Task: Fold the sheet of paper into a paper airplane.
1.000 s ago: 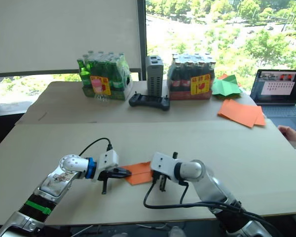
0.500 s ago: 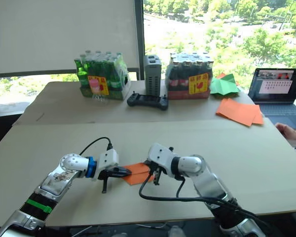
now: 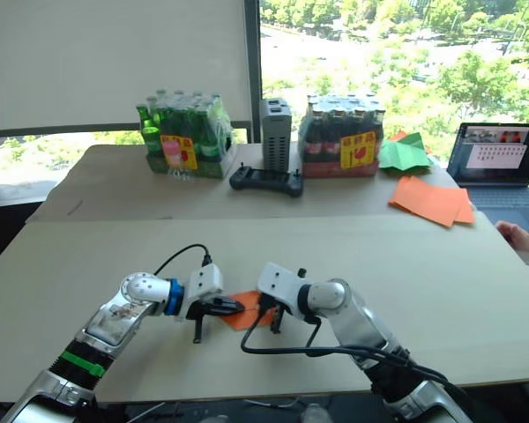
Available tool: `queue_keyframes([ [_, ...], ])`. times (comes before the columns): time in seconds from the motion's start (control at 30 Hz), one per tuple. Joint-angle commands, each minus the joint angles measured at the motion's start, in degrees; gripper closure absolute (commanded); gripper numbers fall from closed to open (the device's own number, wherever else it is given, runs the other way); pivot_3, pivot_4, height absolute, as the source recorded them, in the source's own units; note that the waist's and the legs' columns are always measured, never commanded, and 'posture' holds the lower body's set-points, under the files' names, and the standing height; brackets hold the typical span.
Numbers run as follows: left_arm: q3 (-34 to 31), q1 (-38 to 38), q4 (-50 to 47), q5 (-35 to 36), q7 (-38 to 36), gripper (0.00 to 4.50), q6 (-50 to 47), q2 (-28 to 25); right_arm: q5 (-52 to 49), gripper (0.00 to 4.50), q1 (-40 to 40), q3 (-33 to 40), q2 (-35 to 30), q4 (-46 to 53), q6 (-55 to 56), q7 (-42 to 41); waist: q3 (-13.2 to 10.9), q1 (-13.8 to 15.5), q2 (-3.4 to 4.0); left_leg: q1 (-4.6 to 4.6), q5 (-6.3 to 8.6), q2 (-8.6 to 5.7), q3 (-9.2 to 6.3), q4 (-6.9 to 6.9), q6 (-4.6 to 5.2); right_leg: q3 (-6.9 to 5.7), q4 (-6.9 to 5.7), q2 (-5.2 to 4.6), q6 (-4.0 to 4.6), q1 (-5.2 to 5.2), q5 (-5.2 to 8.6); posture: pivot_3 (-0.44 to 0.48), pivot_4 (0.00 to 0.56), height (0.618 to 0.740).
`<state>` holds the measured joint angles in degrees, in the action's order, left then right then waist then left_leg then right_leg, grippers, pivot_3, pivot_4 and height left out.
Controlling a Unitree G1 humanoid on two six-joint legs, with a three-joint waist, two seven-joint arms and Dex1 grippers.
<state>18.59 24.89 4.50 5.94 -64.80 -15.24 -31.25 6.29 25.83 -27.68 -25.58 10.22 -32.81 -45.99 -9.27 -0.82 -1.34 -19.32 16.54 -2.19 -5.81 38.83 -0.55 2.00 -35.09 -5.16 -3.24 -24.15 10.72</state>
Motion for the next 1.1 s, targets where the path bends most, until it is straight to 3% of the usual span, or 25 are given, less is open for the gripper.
queue_keyframes([
  [0.03, 1.89, 0.29, 0.67, -1.98, 0.95, 4.45, -0.41, 0.77, 0.69, 4.48, -2.07, -2.02, -0.94, -0.82, -3.5, -0.91, 0.0, 0.02, 0.0, 0.0, 0.0, 0.0, 0.0, 0.0, 0.0, 0.0, 0.0, -0.01, 0.0, 0.0, 0.0, 0.0, 0.15, 0.723],
  [0.47, 3.62, -2.66, 2.06, -4.99, 0.9, 4.45, 0.66, -2.94, 0.69, 4.48, -2.19, -2.22, -0.71, 0.38, -5.53, -0.64, 0.13, -0.19, 0.05, 0.05, 0.0, 0.0, 0.0, -0.04, 0.01, 0.0, 0.02, -0.01, -0.05, 0.05, 0.03, 0.0, 0.15, 0.723],
  [1.1, -2.62, -13.96, -4.16, -2.2, 1.02, 4.45, -0.79, -12.94, 0.61, 4.48, -1.74, -2.41, -0.67, -0.27, -6.23, -0.41, 0.68, -1.86, 0.41, 0.29, 0.01, 0.19, 0.03, -0.53, 0.02, 0.0, -0.01, 0.12, 0.05, 0.05, 0.15, 0.0, 0.15, 0.723],
])
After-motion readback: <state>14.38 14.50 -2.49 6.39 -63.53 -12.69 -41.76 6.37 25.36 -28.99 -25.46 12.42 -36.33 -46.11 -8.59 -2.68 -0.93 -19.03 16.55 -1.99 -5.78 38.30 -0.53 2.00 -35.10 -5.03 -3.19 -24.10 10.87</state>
